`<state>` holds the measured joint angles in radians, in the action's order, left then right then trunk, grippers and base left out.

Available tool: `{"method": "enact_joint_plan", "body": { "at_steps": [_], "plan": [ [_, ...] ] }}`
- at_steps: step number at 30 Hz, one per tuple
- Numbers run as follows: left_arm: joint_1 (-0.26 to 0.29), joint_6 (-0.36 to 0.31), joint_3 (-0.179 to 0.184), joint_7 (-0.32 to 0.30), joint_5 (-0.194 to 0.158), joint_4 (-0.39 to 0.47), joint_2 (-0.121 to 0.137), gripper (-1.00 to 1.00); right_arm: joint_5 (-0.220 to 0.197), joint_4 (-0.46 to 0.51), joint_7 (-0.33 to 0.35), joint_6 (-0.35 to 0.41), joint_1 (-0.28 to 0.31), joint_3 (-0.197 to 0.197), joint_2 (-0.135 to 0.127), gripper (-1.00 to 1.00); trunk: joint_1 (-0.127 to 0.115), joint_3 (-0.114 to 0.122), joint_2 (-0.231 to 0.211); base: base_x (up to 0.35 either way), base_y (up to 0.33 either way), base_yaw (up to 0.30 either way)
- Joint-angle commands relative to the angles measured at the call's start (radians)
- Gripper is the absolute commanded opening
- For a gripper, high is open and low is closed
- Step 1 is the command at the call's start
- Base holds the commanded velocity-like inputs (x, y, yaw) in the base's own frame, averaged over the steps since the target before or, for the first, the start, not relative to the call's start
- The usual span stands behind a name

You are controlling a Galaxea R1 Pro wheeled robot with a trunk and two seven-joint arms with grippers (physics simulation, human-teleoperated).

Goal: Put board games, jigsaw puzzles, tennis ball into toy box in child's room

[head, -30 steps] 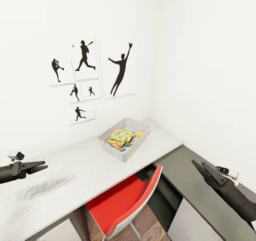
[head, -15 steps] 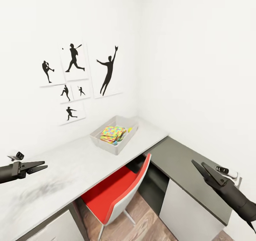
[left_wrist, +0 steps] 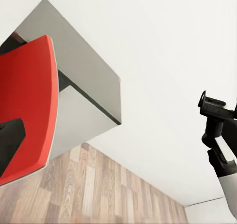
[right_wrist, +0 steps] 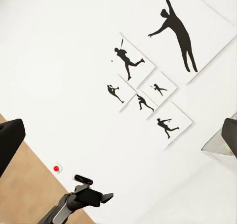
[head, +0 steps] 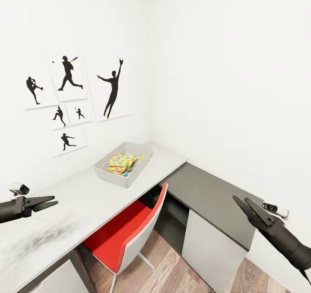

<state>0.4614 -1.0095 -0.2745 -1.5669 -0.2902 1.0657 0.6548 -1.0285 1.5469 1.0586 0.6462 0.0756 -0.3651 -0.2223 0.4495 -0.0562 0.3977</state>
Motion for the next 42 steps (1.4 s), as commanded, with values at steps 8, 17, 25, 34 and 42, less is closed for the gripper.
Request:
{"method": "enact_joint_plan", "body": {
  "at_steps": [8, 17, 25, 34, 42],
  "plan": [
    [0.000, -0.011, 0.000, -0.004, 0.000, 0.000, 0.001, 1.00, -0.005, -0.001, 0.000, 0.007, 0.001, 0.000, 0.000, 1.00, 0.001, 0.006, 0.002, -0.080, 0.000, -0.247],
    [0.000, -0.011, 0.000, -0.004, 0.001, 0.000, 0.000, 1.00, -0.005, -0.001, -0.001, 0.007, 0.001, 0.000, 0.000, 1.00, 0.001, 0.015, 0.002, -0.080, 0.000, -0.247],
    [0.000, -0.010, 0.000, -0.004, 0.002, 0.000, 0.001, 1.00, -0.007, -0.001, 0.000, 0.007, 0.001, 0.000, 0.000, 1.00, 0.001, 0.024, 0.002, -0.088, 0.000, -0.247],
    [0.000, -0.010, 0.000, -0.004, 0.003, 0.000, 0.002, 1.00, -0.007, -0.002, -0.002, 0.006, 0.001, 0.000, 0.000, 1.00, 0.001, 0.033, 0.002, -0.184, 0.050, -0.247],
    [0.000, -0.011, 0.000, -0.004, 0.005, 0.000, 0.002, 1.00, -0.008, -0.002, -0.001, -0.013, 0.001, 0.001, 0.000, 1.00, 0.001, 0.042, 0.002, -0.268, 0.124, -0.246]
  ]
}}
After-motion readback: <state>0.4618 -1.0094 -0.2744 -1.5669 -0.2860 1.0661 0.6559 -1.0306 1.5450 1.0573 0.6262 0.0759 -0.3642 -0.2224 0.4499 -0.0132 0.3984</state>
